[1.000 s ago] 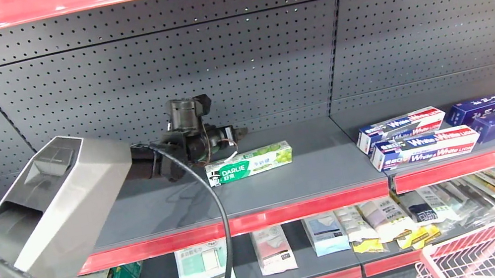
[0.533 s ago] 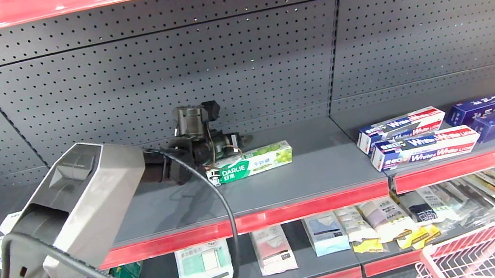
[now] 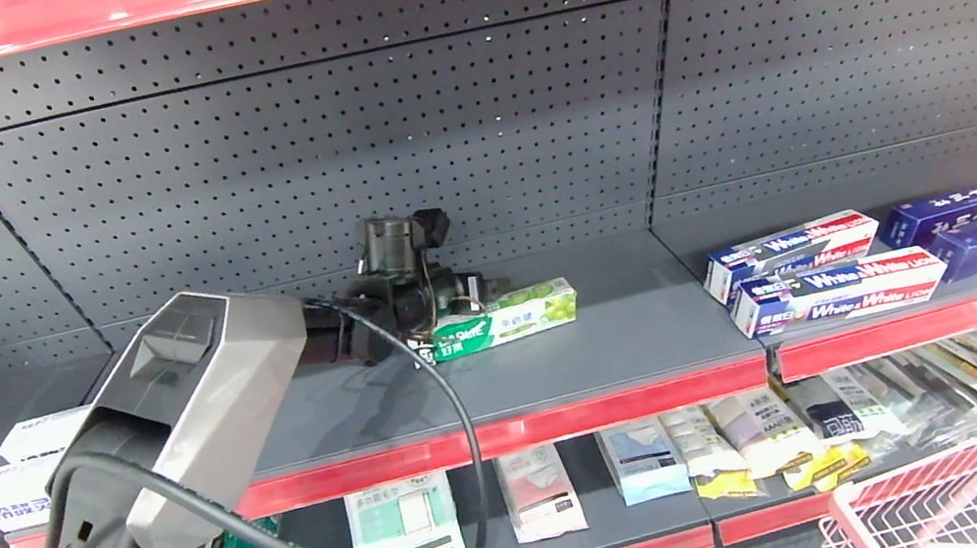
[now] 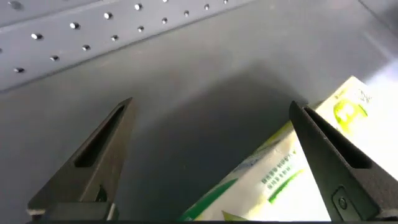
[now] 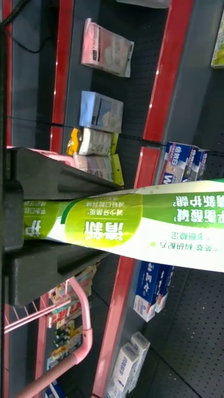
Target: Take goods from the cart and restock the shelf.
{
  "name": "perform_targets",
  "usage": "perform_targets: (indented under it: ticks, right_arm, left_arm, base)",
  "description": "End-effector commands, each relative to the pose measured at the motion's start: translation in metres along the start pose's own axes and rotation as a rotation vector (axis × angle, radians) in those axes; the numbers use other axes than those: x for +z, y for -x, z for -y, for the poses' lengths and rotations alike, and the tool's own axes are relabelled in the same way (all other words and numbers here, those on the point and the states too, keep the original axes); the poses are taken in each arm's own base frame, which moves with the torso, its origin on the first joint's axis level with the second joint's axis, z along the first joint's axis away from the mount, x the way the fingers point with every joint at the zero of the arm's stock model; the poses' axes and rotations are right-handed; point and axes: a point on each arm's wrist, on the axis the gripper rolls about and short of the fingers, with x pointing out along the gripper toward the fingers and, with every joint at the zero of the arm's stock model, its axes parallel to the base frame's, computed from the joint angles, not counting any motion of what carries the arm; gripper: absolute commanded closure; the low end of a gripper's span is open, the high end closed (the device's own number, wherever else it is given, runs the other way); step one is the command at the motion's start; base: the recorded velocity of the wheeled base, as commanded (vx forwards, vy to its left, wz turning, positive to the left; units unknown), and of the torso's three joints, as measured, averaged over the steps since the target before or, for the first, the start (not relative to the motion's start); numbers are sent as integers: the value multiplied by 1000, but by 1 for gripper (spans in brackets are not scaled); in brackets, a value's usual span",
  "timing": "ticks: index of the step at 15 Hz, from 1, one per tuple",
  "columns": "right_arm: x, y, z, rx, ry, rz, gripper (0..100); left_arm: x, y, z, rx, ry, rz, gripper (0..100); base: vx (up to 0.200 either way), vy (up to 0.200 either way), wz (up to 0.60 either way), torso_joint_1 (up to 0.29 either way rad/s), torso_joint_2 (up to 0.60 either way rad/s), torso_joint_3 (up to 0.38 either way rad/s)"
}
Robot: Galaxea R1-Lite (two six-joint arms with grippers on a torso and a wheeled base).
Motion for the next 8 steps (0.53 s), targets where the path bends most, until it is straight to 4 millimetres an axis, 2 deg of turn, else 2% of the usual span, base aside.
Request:
perform_targets:
  ticks: [1,4,8]
  right_arm:
    - [-1,0,0,2,3,-4,100]
    - [0,0,0,3,27,-2,100]
    - [0,0,0,3,29,-2,100]
  left_arm:
    - [-2,-1,0,-2,-4,-6,0]
    - [-7,-4,0,-48,-84,-16,0]
    - [-8,-4,2,-106,-98,-18,0]
  base:
    - [0,0,0,0,0,0]
    - [0,0,0,0,0,0]
    - [0,0,0,0,0,0]
